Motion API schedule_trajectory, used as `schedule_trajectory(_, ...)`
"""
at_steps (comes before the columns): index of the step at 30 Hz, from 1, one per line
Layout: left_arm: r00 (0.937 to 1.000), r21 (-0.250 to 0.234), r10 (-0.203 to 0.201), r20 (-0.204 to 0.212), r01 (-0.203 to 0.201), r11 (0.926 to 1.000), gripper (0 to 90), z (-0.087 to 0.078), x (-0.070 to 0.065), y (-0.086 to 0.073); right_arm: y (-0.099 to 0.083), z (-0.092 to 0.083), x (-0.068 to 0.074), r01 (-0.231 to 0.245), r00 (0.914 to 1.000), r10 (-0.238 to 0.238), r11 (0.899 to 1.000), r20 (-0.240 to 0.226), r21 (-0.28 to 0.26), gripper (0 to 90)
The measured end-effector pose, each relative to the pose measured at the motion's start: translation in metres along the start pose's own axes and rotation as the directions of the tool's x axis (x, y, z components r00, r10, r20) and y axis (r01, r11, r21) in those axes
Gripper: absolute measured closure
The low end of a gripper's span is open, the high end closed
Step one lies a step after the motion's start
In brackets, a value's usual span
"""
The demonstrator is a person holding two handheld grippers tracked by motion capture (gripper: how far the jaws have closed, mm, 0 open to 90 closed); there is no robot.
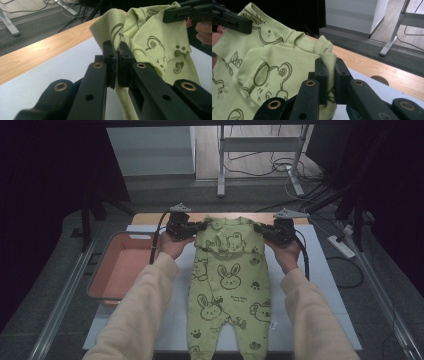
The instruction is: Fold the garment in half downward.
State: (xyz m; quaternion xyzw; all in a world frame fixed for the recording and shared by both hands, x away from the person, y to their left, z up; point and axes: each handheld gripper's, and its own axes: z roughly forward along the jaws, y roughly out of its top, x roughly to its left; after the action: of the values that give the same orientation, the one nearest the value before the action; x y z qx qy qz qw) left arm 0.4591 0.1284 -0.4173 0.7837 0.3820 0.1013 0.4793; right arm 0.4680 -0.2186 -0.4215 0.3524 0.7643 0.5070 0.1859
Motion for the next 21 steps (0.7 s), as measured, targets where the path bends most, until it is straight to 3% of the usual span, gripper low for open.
schedule_trajectory(7, 1.0000, -0.031, 0.004, -0.006, -0.004, 0.9995, 86.2, -0.004, 0.006, 0.015, 0.010, 0.002, -0.004, 0.018, 0.9997, -0.017, 1.000, 0.017, -0.010, 83.1)
schedule_trajectory(11, 1.0000, -0.076, 0.000, -0.009, -0.001, 0.9971, 86.2, -0.011, 0.009, 0.024, 0.028, -0.003, -0.008, 0.035, 0.9993, -0.034, 0.998, 0.016, -0.060, 83.1)
schedule_trajectory(13, 1.0000, -0.067, 0.000, -0.001, 0.000, 0.9977, 86.2, -0.011, 0.010, 0.022, 0.032, -0.006, -0.009, 0.033, 0.9994, -0.031, 0.996, 0.016, -0.086, 83.0)
schedule_trajectory(21, 1.0000, -0.052, 0.004, 0.004, -0.004, 0.9987, 86.1, -0.010, 0.008, 0.014, 0.020, -0.005, -0.006, 0.033, 0.9994, -0.033, 0.997, 0.004, -0.070, 82.9)
